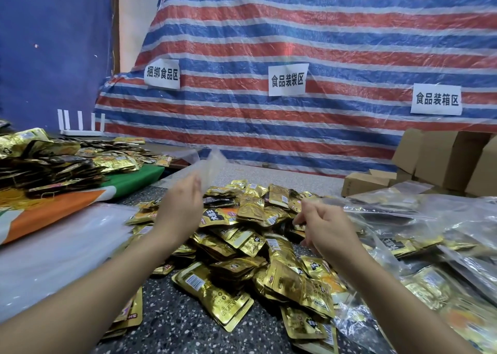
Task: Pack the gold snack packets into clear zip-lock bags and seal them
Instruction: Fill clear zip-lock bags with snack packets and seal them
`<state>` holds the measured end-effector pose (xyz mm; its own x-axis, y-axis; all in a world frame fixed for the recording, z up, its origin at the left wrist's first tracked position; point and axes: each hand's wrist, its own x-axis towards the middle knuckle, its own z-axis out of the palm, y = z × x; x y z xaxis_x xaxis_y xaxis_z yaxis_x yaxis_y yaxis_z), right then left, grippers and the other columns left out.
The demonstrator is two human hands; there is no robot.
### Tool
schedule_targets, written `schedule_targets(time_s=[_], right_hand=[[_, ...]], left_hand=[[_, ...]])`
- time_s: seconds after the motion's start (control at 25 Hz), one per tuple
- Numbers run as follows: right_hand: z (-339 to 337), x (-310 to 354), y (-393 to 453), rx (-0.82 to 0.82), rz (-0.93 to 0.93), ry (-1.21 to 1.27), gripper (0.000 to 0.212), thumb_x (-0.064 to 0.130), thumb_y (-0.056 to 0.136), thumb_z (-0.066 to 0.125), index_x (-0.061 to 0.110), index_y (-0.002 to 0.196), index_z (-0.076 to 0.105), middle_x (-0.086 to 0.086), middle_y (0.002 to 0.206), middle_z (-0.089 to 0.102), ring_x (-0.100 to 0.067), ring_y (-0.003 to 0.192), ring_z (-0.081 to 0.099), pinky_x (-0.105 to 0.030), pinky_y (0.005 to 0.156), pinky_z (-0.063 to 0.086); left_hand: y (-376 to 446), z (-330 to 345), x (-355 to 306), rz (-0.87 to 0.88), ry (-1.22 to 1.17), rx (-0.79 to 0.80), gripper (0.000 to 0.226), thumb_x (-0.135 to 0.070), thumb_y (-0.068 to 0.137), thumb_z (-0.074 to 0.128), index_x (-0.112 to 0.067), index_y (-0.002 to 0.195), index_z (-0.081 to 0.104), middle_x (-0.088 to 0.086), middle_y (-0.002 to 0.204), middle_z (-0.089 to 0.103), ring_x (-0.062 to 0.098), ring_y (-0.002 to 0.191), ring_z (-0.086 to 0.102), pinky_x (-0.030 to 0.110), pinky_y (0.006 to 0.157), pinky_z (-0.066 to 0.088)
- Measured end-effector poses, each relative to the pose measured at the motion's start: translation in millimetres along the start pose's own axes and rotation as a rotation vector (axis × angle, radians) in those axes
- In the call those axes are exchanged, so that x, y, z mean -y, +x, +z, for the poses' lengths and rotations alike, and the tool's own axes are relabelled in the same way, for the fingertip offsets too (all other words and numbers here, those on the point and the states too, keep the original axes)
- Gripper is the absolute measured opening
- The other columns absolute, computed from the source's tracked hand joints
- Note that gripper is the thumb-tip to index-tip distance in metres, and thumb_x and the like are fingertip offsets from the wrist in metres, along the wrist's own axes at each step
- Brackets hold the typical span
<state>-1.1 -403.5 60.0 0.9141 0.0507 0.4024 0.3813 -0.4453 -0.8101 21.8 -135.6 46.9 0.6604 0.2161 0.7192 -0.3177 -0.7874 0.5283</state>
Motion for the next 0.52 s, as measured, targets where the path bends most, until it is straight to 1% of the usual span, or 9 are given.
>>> schedule_targets(time_s=[0.08,0.12,0.16,0.24,0.28,0.32,0.4,0.48,0.52], right_hand=[[-1,1,-1,0.066,0.149,0.175,0.072,0.05,0.106,0.025,0.004,0.073,0.069,-0.01,0.049,0.059,-0.023,0.05,0.061,-0.036,0.067,0.053],[-2,2,-1,0.099,0.227,0.273,0.078,0.054,0.105,0.021,0.001,0.076,0.07,-0.012,0.053,0.061,-0.024,0.052,0.064,-0.036,0.068,0.053],[-3,3,-1,0.136,0.296,0.372,0.08,0.057,0.104,0.02,0.0,0.08,0.07,-0.013,0.057,0.063,-0.023,0.054,0.065,-0.034,0.065,0.053],[-6,5,-2,0.215,0.394,0.53,0.08,0.063,0.101,0.019,-0.001,0.092,0.067,-0.014,0.066,0.065,-0.023,0.057,0.065,-0.034,0.06,0.053],[-8,4,-3,0.239,0.418,0.577,0.081,0.066,0.099,0.019,-0.001,0.098,0.065,-0.015,0.069,0.066,-0.024,0.058,0.066,-0.034,0.059,0.053],[-9,3,-5,0.246,0.434,0.604,0.082,0.069,0.098,0.019,-0.001,0.103,0.063,-0.015,0.072,0.068,-0.024,0.059,0.066,-0.034,0.058,0.054],[-13,-1,-7,0.217,0.48,0.622,0.084,0.073,0.095,0.022,-0.001,0.11,0.059,-0.019,0.081,0.07,-0.027,0.064,0.067,-0.034,0.054,0.054],[-17,-8,-11,0.176,0.552,0.601,0.079,0.075,0.094,0.024,0.004,0.114,0.052,-0.025,0.097,0.072,-0.03,0.069,0.069,-0.033,0.052,0.055],[-19,-13,-13,0.163,0.585,0.571,0.073,0.074,0.094,0.025,0.009,0.117,0.049,-0.028,0.103,0.07,-0.03,0.07,0.069,-0.033,0.051,0.055]], left_hand=[[-15,10,-26,0.072,-0.096,-0.001,0.044,-0.029,0.107,0.03,-0.008,0.137,0.052,0.01,0.12,0.065,0.015,0.102,0.06,0.028,0.081,0.047],[-24,14,-39,0.097,-0.141,0.012,0.046,-0.032,0.106,0.029,-0.008,0.139,0.05,0.009,0.129,0.062,0.015,0.114,0.058,0.024,0.091,0.047],[-33,19,-52,0.122,-0.182,0.026,0.048,-0.034,0.105,0.029,-0.009,0.14,0.05,0.008,0.133,0.06,0.011,0.12,0.054,0.013,0.096,0.042],[-50,28,-71,0.224,-0.245,0.047,0.046,-0.033,0.105,0.03,-0.011,0.14,0.05,0.001,0.132,0.059,-0.005,0.117,0.046,-0.005,0.091,0.031],[-58,33,-77,0.298,-0.258,0.077,0.042,-0.028,0.106,0.032,-0.012,0.141,0.049,-0.004,0.129,0.058,-0.009,0.116,0.043,-0.008,0.09,0.027],[-66,39,-81,0.375,-0.265,0.129,0.04,-0.024,0.106,0.035,-0.013,0.141,0.049,-0.008,0.13,0.056,-0.01,0.117,0.043,-0.007,0.093,0.026],[-79,52,-82,0.469,-0.272,0.284,0.04,-0.024,0.104,0.038,-0.017,0.141,0.05,-0.006,0.132,0.06,-0.003,0.116,0.052,0.002,0.097,0.034],[-88,63,-78,0.478,-0.262,0.437,0.041,-0.027,0.103,0.038,-0.021,0.142,0.048,-0.004,0.135,0.06,0.005,0.118,0.055,0.017,0.101,0.043],[-90,67,-76,0.481,-0.248,0.492,0.042,-0.029,0.103,0.037,-0.024,0.144,0.047,-0.006,0.138,0.057,0.005,0.122,0.053,0.023,0.104,0.042]])
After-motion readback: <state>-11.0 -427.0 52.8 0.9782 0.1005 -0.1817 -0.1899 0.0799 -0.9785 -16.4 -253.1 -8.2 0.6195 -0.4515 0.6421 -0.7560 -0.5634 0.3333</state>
